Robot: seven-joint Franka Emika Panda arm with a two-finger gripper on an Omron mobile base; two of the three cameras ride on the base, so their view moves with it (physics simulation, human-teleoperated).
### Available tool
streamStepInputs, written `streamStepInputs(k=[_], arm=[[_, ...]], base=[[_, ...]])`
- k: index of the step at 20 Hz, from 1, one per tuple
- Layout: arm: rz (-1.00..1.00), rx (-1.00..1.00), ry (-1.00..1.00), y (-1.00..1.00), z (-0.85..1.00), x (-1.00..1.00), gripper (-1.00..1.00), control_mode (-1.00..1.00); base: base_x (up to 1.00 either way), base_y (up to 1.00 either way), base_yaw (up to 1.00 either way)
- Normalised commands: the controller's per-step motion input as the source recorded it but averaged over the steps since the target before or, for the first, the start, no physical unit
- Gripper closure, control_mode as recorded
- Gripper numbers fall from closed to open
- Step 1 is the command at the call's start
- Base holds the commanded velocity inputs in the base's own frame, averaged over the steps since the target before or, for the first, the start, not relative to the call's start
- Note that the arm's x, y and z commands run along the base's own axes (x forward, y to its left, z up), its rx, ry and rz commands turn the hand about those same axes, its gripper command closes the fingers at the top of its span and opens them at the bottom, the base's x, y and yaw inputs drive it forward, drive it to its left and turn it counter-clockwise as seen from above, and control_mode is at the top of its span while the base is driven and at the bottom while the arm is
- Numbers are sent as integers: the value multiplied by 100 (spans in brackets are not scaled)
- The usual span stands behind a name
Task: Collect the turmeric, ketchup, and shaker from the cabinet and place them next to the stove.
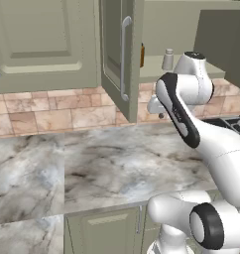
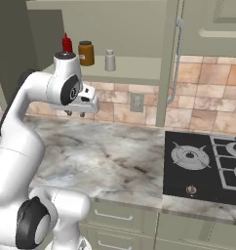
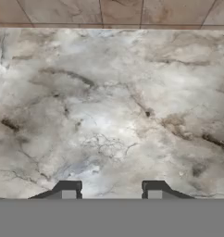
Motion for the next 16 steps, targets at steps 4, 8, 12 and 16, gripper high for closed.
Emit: streamStepInputs(k=[4, 8, 12, 16], arm=[[0, 1, -11, -14, -1, -18, -100, -100], [-2, 1, -40, -33, 3, -33, -100, -100], [-4, -4, -41, -31, 33, -18, -100, -100], [-4, -5, -32, -25, 51, 0, -100, -100]], base=[[0, 0, 0], [0, 0, 0], [0, 0, 0], [0, 0, 0]])
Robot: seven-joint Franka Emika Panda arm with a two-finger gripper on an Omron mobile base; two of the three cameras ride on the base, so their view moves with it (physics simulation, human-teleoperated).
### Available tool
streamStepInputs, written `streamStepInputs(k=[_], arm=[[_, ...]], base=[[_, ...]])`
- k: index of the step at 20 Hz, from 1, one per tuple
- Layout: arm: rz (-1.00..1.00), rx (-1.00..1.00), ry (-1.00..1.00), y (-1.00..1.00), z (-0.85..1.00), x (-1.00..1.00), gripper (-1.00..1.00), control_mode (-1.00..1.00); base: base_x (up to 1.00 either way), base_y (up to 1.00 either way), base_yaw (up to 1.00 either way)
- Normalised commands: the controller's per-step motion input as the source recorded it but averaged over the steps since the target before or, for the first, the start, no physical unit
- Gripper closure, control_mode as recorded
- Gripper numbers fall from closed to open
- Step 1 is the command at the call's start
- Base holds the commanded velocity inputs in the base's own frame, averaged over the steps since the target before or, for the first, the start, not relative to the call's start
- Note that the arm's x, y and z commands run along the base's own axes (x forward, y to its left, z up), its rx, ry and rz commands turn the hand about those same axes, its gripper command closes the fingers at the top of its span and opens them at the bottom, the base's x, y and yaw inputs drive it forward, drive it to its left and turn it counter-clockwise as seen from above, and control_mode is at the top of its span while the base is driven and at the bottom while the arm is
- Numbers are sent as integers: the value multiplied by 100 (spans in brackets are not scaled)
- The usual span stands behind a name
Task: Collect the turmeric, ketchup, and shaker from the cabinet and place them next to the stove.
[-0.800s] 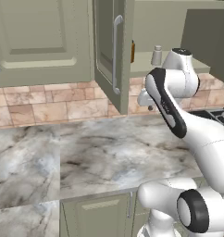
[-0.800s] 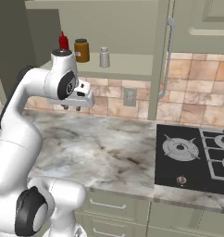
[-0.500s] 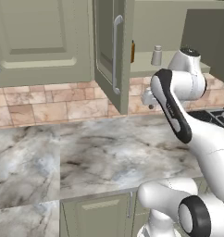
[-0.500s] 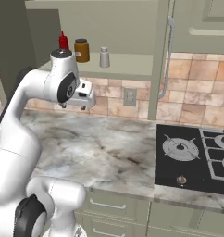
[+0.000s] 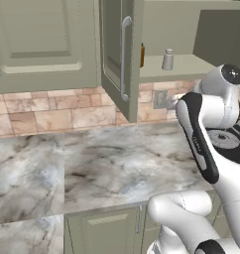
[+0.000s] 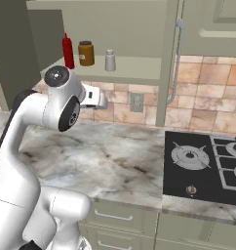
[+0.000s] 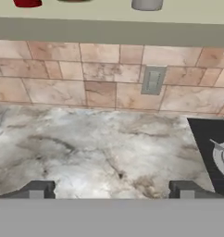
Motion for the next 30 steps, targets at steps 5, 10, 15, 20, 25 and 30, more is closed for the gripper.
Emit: streamStepInputs(k=[5, 10, 15, 20, 25, 30], arm=[[-10, -15, -14, -29, 71, 4, -100, -100], [-11, -12, -13, -11, 74, 8, -100, -100], [-3, 7, -9, -17, 7, 1, -100, -100], [0, 0, 0, 0, 0, 0, -100, -100], [0, 7, 0, -2, 5, -1, -100, -100], [0, 8, 0, 0, 26, 0, -100, -100]], base=[[0, 0, 0], [0, 0, 0], [0, 0, 0], [0, 0, 0], [0, 0, 0], [0, 0, 0]])
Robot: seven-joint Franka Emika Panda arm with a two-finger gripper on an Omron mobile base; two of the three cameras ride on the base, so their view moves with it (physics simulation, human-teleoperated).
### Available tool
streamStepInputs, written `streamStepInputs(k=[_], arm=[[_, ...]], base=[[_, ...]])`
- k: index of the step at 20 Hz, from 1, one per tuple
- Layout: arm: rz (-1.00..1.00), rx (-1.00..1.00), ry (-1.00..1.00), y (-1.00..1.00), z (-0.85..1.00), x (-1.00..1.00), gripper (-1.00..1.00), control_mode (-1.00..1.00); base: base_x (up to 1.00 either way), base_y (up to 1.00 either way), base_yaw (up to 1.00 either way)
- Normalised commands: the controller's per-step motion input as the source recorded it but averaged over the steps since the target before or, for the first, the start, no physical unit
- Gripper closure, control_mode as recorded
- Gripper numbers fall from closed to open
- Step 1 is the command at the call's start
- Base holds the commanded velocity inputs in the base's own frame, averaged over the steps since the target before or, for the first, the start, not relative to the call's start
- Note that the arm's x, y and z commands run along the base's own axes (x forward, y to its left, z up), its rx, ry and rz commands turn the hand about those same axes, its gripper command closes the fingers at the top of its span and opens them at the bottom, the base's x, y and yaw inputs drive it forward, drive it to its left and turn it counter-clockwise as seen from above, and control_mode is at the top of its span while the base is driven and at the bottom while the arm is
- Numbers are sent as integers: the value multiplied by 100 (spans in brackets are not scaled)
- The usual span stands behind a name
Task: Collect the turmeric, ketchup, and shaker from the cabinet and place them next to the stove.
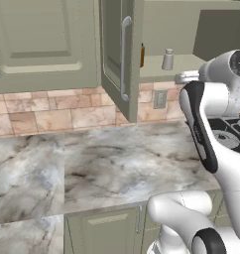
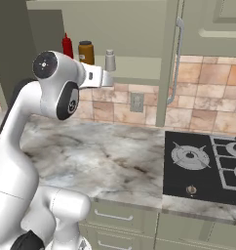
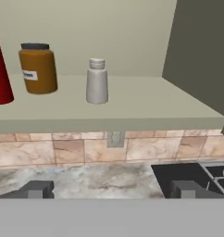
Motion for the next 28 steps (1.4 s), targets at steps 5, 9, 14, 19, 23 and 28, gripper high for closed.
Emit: streamStepInputs(k=[5, 9, 14, 19, 23, 28], arm=[[0, 4, 0, 7, 27, 0, -100, -100], [0, 3, 0, 0, 19, 0, -100, -100], [0, 3, 0, 0, 13, 0, -100, -100], [0, 3, 0, 0, 12, 0, -100, -100], [0, 4, 0, 0, 8, 0, -100, -100], [0, 3, 0, 0, 10, 12, -100, -100]], base=[[0, 0, 0], [0, 0, 0], [0, 0, 0], [0, 0, 0], [0, 0, 0], [0, 0, 0]])
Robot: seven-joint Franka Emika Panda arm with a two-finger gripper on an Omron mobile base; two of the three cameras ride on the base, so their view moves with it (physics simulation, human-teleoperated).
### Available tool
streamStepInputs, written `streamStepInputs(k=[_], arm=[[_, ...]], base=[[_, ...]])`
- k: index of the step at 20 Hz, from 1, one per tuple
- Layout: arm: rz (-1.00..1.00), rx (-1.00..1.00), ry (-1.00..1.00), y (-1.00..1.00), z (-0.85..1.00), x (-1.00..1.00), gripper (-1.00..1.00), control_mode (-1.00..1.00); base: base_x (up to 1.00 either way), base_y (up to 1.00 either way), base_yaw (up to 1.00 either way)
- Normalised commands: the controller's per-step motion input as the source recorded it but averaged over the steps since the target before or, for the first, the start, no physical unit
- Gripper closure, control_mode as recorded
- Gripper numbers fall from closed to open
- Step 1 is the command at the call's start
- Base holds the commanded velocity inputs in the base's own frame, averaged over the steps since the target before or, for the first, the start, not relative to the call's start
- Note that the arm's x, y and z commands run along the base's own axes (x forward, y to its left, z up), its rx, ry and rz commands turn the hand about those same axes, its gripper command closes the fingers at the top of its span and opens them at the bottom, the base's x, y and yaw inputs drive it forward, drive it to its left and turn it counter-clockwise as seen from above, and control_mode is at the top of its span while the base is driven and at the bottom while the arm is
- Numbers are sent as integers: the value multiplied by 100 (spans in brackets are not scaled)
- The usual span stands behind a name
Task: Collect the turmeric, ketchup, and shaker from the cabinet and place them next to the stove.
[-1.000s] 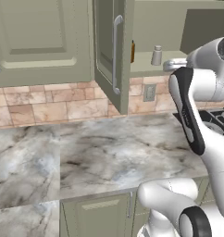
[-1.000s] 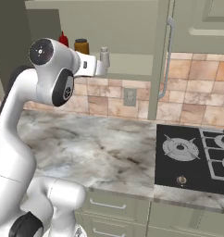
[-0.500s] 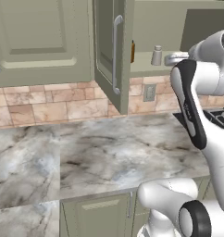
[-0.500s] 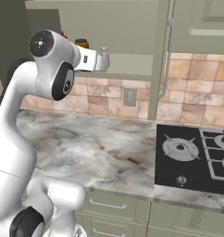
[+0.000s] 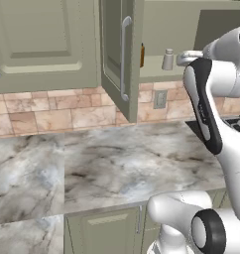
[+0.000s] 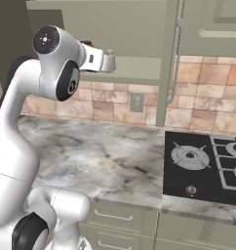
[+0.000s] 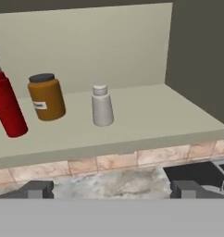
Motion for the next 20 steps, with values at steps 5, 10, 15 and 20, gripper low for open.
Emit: streamStepInputs(k=[5, 10, 15, 20], arm=[[0, 4, 0, 0, 5, 31, -100, -100], [0, 0, 4, 0, 1, 44, -100, -100], [0, 0, 5, -2, 0, 50, -100, -100], [0, 0, 2, -9, 0, 48, -100, -100]], base=[[0, 0, 0], [0, 0, 0], [0, 0, 0], [0, 0, 0]])
